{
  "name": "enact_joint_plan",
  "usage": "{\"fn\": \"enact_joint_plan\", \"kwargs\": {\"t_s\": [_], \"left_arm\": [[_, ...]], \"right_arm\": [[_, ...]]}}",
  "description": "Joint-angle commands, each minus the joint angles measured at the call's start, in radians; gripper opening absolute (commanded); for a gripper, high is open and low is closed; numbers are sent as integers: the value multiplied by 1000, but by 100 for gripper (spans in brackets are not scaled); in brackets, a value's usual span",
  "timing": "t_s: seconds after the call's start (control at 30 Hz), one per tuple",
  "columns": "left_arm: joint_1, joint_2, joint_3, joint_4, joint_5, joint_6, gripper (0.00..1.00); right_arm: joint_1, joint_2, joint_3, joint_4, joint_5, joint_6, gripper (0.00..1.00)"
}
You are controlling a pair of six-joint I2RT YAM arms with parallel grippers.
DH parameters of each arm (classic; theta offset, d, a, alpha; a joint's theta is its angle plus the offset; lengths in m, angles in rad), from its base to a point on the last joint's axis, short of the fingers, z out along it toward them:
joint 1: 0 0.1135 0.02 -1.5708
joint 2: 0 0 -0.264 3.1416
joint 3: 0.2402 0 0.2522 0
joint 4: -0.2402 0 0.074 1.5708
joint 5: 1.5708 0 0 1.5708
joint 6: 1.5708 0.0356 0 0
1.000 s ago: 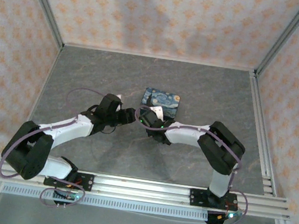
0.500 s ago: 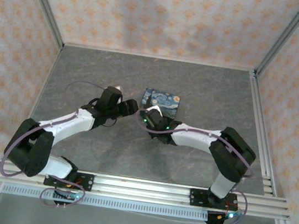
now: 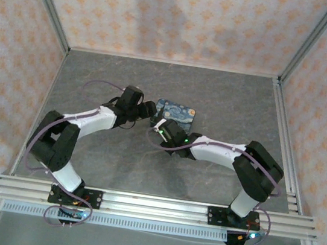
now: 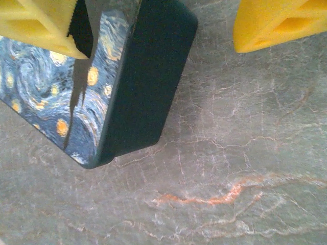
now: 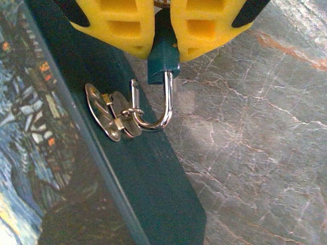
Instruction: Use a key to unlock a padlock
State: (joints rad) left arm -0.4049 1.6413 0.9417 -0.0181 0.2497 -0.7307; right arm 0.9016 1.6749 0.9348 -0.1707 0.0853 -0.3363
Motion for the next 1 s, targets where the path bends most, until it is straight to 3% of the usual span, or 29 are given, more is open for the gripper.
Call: {"fn": "enact_joint_plan", "kwargs": {"t_s": [0.0, 0.33, 0.63, 0.87, 0.97], "left_arm": [[8, 46, 30, 14, 35, 13, 71], [5, 107, 34, 64, 123, -3, 65], [5, 98, 8, 81, 124, -21, 63], [6, 97, 12, 67, 125, -4, 43], [6, 106, 3, 98, 152, -17, 29]], "right_arm": [[-4, 9, 11, 28, -32, -91, 0], [-4, 80, 86, 45, -77, -186, 0], [-3, 74, 96, 99, -111, -188, 0], [-3, 26, 30, 155, -108, -185, 0], [-3, 27, 38, 183, -123, -173, 0]]}}
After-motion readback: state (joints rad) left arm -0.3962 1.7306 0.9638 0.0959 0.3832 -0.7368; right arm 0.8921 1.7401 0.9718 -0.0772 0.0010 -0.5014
